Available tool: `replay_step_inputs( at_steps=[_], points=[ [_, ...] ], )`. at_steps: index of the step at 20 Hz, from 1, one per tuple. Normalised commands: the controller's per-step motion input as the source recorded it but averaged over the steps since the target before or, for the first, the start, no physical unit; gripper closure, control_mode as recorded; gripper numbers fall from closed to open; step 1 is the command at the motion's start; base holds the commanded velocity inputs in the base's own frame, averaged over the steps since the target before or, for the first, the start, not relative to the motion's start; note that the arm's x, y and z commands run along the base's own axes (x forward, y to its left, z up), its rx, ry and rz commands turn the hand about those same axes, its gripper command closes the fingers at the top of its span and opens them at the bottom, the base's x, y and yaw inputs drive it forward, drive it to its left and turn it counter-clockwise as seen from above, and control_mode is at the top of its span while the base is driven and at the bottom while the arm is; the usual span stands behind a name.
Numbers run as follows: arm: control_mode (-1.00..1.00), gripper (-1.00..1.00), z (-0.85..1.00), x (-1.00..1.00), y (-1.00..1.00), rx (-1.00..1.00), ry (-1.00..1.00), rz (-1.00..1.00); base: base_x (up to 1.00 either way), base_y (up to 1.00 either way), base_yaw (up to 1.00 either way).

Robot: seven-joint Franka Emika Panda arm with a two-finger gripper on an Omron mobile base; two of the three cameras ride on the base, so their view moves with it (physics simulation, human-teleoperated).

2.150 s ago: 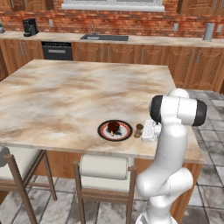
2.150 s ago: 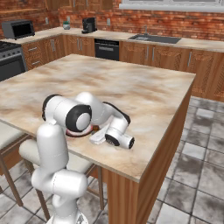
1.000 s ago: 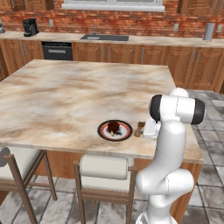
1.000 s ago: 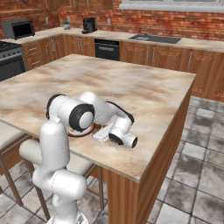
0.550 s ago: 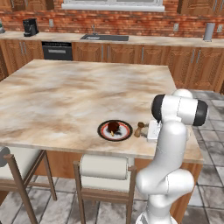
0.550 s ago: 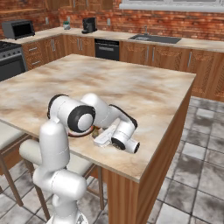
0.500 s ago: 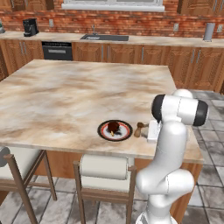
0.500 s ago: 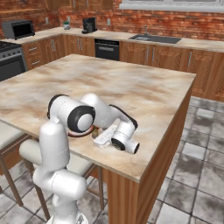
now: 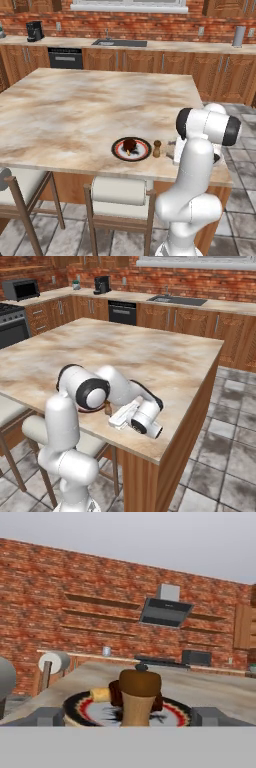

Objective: Retrieve the shaker from the cabinet and place it next the steak on a plate on the dining table.

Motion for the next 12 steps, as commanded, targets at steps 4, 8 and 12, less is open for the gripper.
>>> replay_step_inputs(
  at_steps=[4,8,12],
  points=[
    [-1.0,-1.0,0.43,-0.34,-0.48,0.2,-0.14,0.0,0.0,0.0,0.0],
    [-1.0,-1.0,0.93,-0.39,-0.37,0.18,-0.24,0.0,0.0,0.0,0.0],
    [-1.0,-1.0,1.0,-0.33,-0.09,0.12,-0.24,0.0,0.0,0.0,0.0]
  ],
)
